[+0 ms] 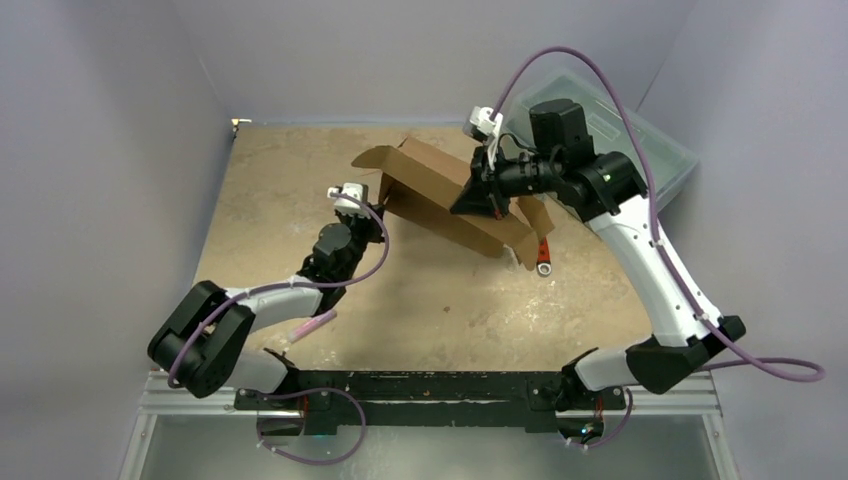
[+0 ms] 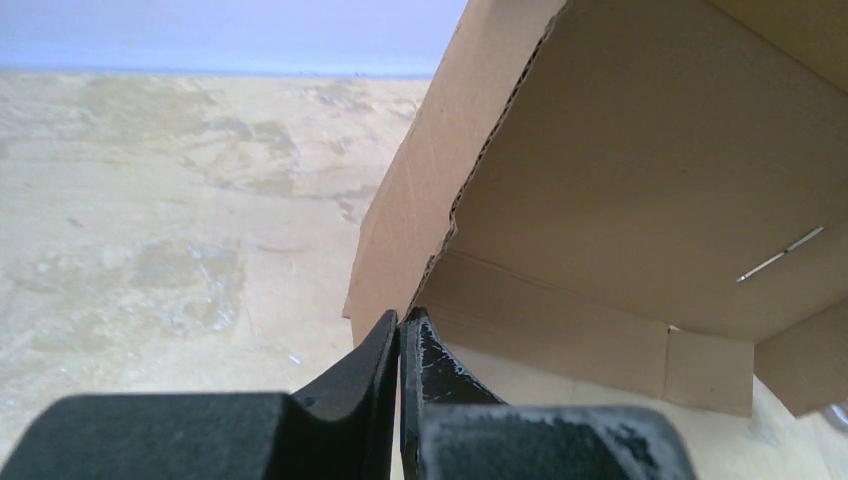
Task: Fold the paper box
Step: Fold the paper box at the center of the board.
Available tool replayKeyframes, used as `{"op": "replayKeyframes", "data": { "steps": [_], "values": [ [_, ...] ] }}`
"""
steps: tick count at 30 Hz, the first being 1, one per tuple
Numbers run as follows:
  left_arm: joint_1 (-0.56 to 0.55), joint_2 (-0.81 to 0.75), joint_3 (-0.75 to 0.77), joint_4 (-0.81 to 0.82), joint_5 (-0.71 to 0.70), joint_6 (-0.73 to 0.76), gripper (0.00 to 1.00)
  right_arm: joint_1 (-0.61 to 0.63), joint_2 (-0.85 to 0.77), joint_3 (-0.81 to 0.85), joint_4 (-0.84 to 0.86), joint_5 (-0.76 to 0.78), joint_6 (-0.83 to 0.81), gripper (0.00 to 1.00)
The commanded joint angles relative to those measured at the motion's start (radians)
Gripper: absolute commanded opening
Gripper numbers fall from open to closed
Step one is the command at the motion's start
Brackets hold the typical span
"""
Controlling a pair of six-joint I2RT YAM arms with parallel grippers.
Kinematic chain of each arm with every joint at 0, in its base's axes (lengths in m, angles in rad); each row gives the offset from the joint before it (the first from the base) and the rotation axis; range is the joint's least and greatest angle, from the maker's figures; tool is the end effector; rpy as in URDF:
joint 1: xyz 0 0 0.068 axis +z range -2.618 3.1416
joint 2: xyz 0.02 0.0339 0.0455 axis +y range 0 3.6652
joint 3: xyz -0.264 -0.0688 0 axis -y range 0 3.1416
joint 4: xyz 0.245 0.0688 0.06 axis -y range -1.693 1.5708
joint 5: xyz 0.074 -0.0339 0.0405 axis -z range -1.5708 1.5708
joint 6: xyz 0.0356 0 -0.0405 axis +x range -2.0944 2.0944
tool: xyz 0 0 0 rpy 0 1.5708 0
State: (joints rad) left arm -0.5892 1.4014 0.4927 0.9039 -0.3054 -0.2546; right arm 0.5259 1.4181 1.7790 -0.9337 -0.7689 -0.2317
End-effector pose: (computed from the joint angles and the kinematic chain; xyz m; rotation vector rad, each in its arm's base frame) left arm 0.2399 -0.1475 0.2169 0.0244 1.5908 -0.4201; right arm 0.2224 0.1577 0.4631 -1.1886 1.7530 0.9929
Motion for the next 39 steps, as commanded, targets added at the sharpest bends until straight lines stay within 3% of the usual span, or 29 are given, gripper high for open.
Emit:
{"op": "replayKeyframes", "data": {
  "steps": [1, 9, 17, 39],
  "values": [
    [-0.017, -0.062, 0.027, -0.217, 0.098, -0.112, 0.00, 0.000, -0.068, -0.023, -0.005, -0.030, 0.010, 0.00],
    [-0.033, -0.175, 0.145, -0.527, 0.166, -0.190, 0.00, -0.011, -0.108, -0.004, -0.007, -0.005, 0.092, 0.00],
    [-0.036, -0.210, 0.201, -0.678, 0.219, -0.260, 0.00, -0.014, -0.087, 0.048, -0.020, 0.010, 0.105, 0.00],
    [-0.034, -0.167, 0.086, -0.638, 0.150, -0.142, 0.00, -0.007, 0.007, -0.123, 0.000, -0.067, -0.003, 0.00]
  ]
}}
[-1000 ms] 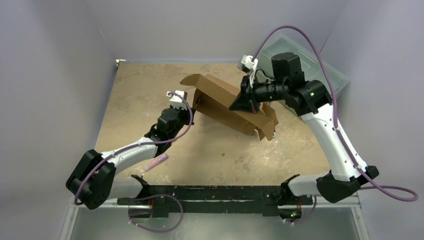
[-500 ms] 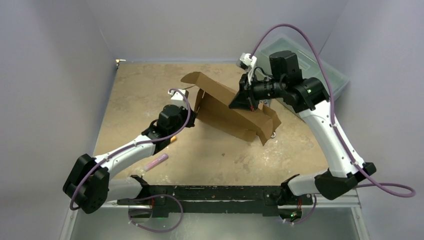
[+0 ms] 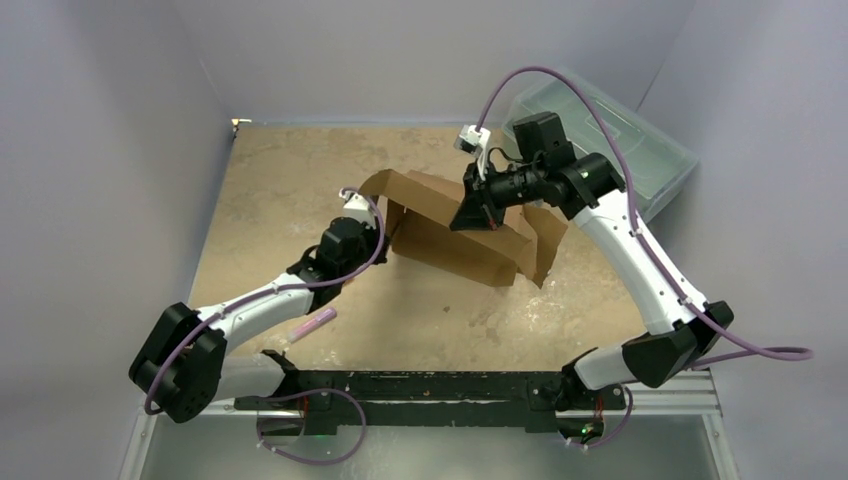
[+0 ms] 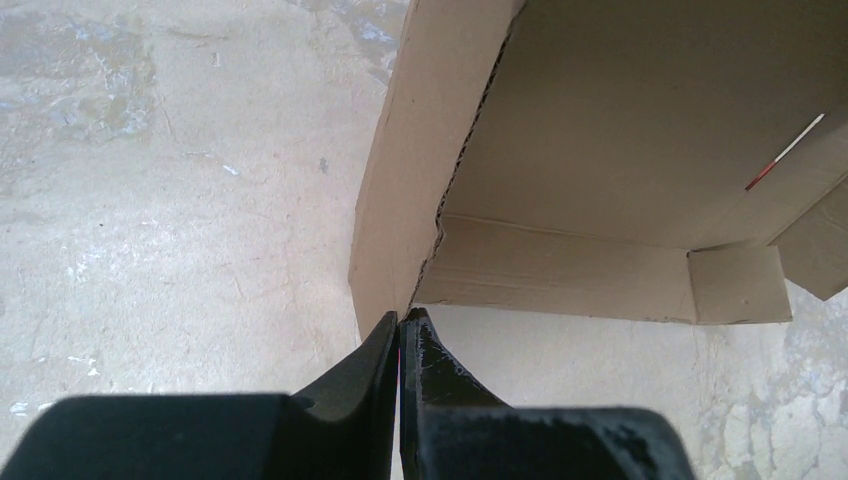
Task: Fold the paper box
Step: Fold the paper box at the center of the board.
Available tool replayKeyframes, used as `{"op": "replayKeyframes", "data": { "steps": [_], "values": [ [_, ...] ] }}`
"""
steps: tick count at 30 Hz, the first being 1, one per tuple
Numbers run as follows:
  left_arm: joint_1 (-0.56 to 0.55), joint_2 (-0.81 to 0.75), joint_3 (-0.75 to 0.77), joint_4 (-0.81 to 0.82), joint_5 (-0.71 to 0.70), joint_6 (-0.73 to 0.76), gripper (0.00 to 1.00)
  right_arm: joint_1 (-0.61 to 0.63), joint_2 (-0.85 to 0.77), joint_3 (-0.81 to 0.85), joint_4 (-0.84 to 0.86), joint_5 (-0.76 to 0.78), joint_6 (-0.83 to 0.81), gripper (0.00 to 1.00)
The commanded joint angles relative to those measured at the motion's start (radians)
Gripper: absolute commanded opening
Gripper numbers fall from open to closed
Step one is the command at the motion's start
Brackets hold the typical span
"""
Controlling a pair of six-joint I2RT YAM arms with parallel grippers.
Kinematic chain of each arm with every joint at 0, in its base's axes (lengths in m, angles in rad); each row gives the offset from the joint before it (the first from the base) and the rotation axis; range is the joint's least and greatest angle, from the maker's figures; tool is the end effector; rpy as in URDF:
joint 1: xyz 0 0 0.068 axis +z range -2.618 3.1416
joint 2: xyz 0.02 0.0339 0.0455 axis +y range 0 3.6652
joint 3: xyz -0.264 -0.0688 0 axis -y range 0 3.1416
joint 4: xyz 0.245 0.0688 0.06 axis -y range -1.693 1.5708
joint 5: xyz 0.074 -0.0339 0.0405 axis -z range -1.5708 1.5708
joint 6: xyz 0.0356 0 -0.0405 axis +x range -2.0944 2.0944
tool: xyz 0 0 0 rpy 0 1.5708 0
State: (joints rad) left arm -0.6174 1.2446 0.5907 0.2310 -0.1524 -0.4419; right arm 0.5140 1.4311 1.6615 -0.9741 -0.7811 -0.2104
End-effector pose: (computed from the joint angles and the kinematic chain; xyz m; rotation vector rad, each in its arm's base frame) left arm 0.2200 -0.1495 0.2174 0.0779 2.0264 -0.5282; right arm 0.2325 0.1600 0.4221 -1.1677 1.9438 1.0562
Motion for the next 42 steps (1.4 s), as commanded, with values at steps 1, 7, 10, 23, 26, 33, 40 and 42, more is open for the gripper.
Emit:
{"op": "replayKeyframes", "data": {
  "steps": [1, 7, 10, 23, 26, 33, 40, 42],
  "values": [
    [-0.007, -0.012, -0.018, 0.038, 0.008, 0.048, 0.00, 0.004, -0.006, -0.007, 0.041, -0.055, -0.025, 0.00],
    [-0.006, 0.025, -0.048, 0.072, 0.041, 0.029, 0.00, 0.004, -0.010, -0.050, 0.070, -0.056, -0.018, 0.00],
    [-0.007, 0.023, -0.071, 0.096, 0.046, -0.003, 0.01, 0.003, -0.024, -0.084, 0.086, -0.049, -0.018, 0.00],
    [0.052, -0.194, -0.159, 0.055, 0.091, -0.122, 0.50, 0.004, -0.073, -0.150, 0.069, -0.035, -0.091, 0.00],
    [0.074, -0.305, -0.184, 0.010, 0.110, -0.144, 0.56, 0.004, -0.070, -0.153, 0.058, -0.032, -0.111, 0.00],
    [0.091, -0.553, -0.272, -0.061, 0.047, -0.193, 0.81, 0.004, -0.072, -0.150, 0.049, 0.059, -0.189, 0.00],
    [0.099, -0.527, -0.166, -0.218, 0.023, -0.196, 0.83, 0.004, -0.085, -0.169, 0.116, 0.196, -0.254, 0.00],
    [0.099, -0.506, -0.148, -0.229, 0.055, -0.204, 0.85, 0.003, -0.091, -0.164, 0.137, 0.215, -0.268, 0.00]
  ]
}}
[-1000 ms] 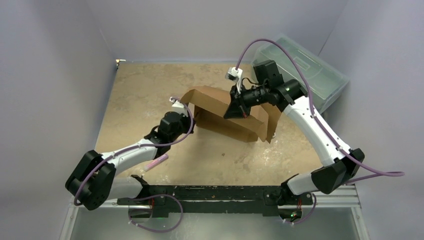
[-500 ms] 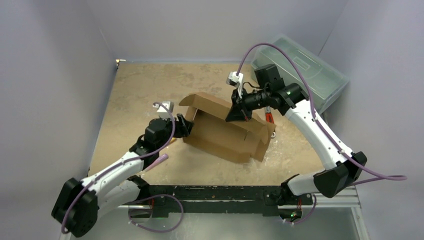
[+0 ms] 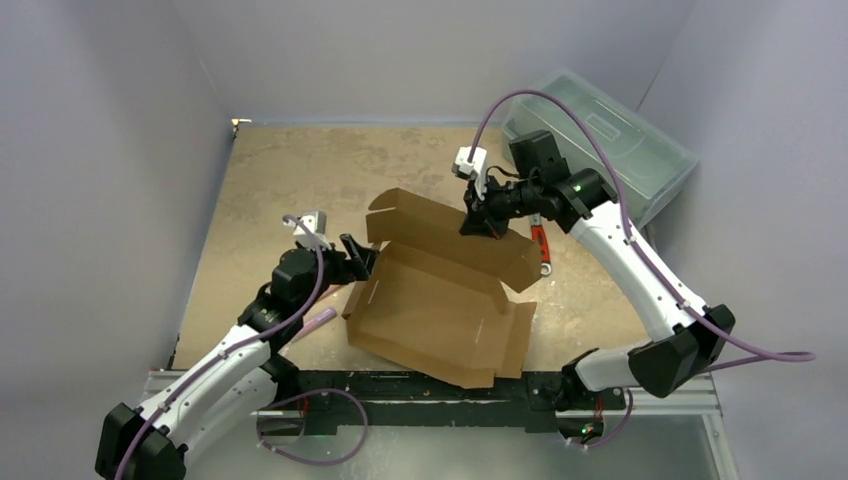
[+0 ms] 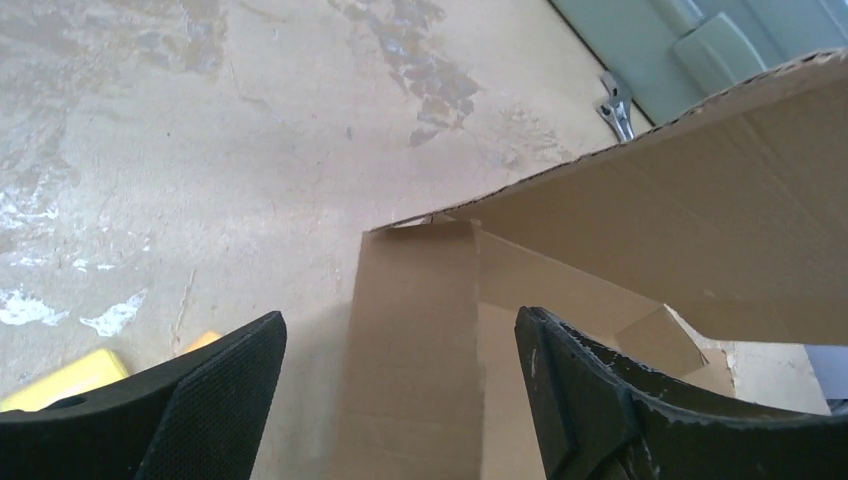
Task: Fold the paper box
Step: Fold the paper box at the center of the board.
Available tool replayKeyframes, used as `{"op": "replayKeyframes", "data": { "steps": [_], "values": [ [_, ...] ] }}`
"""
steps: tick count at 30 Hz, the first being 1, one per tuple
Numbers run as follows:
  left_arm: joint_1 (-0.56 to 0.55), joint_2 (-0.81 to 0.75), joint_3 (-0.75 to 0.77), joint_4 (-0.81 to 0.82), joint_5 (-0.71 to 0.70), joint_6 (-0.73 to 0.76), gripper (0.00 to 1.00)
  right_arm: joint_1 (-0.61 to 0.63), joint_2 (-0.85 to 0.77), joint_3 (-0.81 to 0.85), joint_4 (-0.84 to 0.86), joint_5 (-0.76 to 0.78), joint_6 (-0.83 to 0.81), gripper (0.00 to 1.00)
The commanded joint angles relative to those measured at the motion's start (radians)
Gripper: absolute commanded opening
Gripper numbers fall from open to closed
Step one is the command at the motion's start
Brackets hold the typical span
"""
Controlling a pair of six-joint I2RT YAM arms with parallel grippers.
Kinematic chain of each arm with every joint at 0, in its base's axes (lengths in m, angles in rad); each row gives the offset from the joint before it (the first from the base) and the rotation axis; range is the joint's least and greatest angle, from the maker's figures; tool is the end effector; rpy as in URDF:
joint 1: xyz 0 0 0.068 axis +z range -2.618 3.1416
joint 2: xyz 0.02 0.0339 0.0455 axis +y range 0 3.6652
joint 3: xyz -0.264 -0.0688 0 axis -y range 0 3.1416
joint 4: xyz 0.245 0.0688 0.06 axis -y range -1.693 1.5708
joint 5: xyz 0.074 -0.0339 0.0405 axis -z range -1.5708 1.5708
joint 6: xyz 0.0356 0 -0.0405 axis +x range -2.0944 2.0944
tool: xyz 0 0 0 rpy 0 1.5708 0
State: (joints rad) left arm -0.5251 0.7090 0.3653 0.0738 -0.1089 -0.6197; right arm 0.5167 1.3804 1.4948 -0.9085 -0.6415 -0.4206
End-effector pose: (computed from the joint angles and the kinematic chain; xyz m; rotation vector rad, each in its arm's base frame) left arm 0.1542 -0.0849 0.2301 -0.1682 1.8898 -0.6944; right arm 0.2316 0.1561 0.3872 -1.3067 1.8948 0.8016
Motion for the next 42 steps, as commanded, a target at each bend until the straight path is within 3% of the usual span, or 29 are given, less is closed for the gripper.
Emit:
{"op": "replayKeyframes", "data": {
  "steps": [1, 7, 15, 21, 26, 31, 33, 39, 42],
  "values": [
    [0.007, 0.036, 0.081, -0.072, 0.040, -0.031, 0.86, 0.001, -0.046, 0.001, 0.081, 0.090, -0.064, 0.00],
    [0.030, 0.068, 0.080, -0.047, 0.088, -0.054, 0.99, 0.002, -0.093, -0.013, 0.099, 0.178, -0.186, 0.00],
    [0.180, 0.191, 0.024, 0.222, 0.351, -0.124, 0.99, 0.000, -0.100, 0.011, 0.090, 0.235, -0.331, 0.00],
    [0.186, 0.227, 0.038, 0.291, 0.436, -0.122, 0.99, 0.000, -0.076, 0.042, 0.101, 0.275, -0.400, 0.00],
    [0.188, 0.218, 0.065, 0.220, 0.400, -0.099, 0.99, -0.002, -0.050, 0.063, 0.132, 0.324, -0.412, 0.00],
    [0.188, 0.146, 0.074, 0.004, 0.200, -0.059, 0.96, -0.003, -0.036, 0.062, 0.154, 0.362, -0.415, 0.00],
    [0.188, 0.134, 0.053, -0.010, 0.196, -0.073, 0.88, -0.005, -0.030, 0.057, 0.166, 0.374, -0.414, 0.00],
    [0.186, 0.222, 0.063, -0.036, 0.193, -0.094, 0.85, -0.009, -0.005, 0.060, 0.184, 0.384, -0.411, 0.00],
    [0.185, 0.304, 0.072, -0.009, 0.211, -0.096, 0.79, -0.011, 0.015, 0.076, 0.191, 0.398, -0.413, 0.00]
  ]
}}
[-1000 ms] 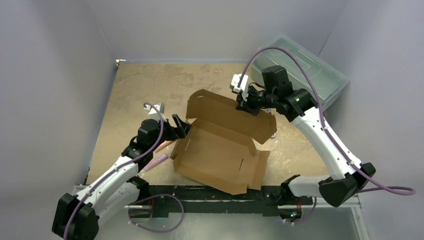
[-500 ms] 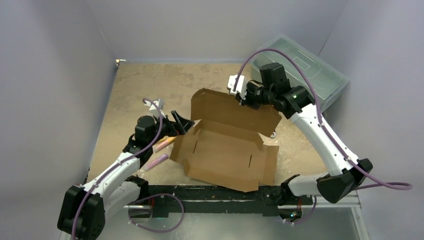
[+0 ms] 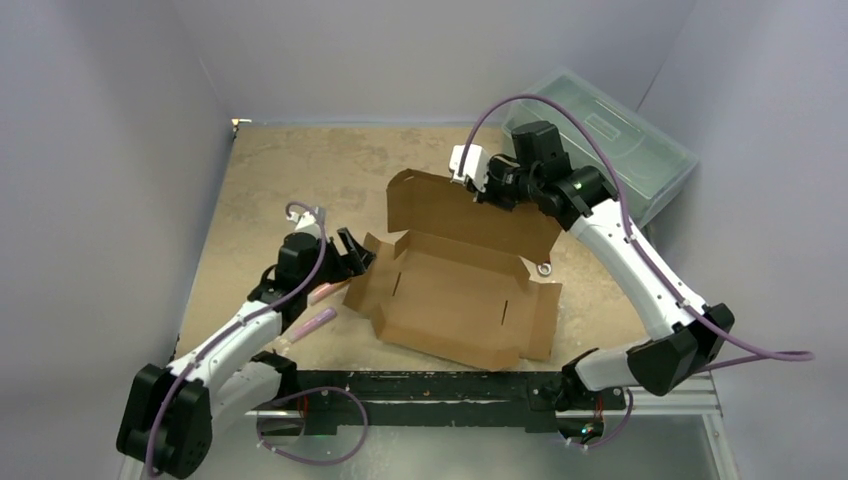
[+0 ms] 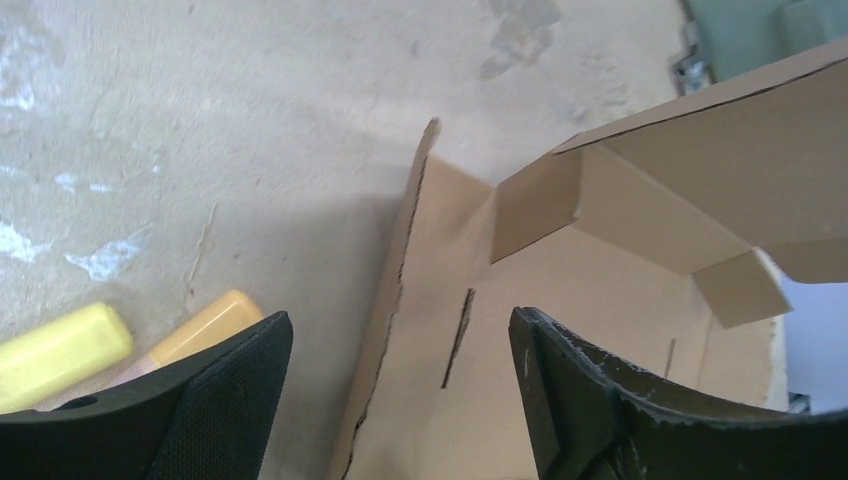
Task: Fold the paper box
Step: Fold the paper box at the center of the board.
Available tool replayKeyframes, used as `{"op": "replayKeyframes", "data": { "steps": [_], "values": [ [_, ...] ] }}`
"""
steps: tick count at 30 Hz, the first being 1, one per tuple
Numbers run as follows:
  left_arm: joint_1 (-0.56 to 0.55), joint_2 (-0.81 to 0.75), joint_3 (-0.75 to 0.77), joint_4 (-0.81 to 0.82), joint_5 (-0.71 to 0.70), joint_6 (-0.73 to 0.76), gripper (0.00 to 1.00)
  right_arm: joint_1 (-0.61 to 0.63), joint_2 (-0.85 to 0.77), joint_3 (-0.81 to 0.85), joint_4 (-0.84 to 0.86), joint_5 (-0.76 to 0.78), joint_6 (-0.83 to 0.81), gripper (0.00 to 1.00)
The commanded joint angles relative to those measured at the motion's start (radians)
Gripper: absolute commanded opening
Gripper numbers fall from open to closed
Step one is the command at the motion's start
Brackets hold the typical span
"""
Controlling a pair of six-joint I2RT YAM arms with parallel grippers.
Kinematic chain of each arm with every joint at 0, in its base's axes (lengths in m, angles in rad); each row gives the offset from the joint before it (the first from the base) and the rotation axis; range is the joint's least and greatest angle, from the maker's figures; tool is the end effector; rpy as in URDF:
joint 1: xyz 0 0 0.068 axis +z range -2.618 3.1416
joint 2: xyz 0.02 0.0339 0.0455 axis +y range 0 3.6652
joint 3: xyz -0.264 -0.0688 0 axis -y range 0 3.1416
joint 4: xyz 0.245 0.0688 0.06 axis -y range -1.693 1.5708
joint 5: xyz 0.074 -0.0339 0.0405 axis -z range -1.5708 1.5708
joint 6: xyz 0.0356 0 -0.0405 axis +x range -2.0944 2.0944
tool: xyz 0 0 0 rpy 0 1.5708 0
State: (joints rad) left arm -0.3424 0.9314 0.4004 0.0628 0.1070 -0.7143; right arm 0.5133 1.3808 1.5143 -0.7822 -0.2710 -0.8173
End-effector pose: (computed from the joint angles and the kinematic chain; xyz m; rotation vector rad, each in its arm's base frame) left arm 0.1888 -0.0713 0.2037 -0.3239 2.0999 -0.7565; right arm 0.2491 0.1513 0.3994 -1.4686 1.6315 0.1304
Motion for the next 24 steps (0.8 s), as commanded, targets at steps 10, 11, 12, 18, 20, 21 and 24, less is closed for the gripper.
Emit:
{"op": "replayKeyframes", "data": {
  "steps": [10, 11, 12, 18, 20, 21, 24],
  "values": [
    [-0.004, 0.298, 0.126, 0.070, 0.035, 0.030, 0.16, -0.015, 0.084, 0.097, 0.078, 0.021, -0.025, 0.00],
    [-0.004, 0.307, 0.134, 0.065, 0.035, 0.033, 0.10, -0.015, 0.091, 0.100, 0.079, 0.021, -0.020, 0.00],
    [-0.004, 0.310, 0.141, 0.056, 0.028, 0.033, 0.04, -0.015, 0.099, 0.102, 0.082, 0.023, -0.012, 0.00],
    [-0.033, 0.321, 0.258, -0.133, -0.125, 0.036, 0.00, -0.017, 0.167, 0.161, 0.095, 0.123, 0.118, 0.05],
    [-0.049, 0.352, 0.307, -0.206, -0.171, 0.040, 0.00, -0.026, 0.177, 0.181, 0.091, 0.125, 0.166, 0.23],
    [-0.057, 0.364, 0.324, -0.219, -0.178, 0.045, 0.00, -0.031, 0.171, 0.185, 0.096, 0.120, 0.185, 0.33],
    [-0.080, 0.396, 0.356, -0.239, -0.188, 0.067, 0.00, -0.042, 0.130, 0.171, 0.124, 0.102, 0.229, 0.54]
  ]
}}
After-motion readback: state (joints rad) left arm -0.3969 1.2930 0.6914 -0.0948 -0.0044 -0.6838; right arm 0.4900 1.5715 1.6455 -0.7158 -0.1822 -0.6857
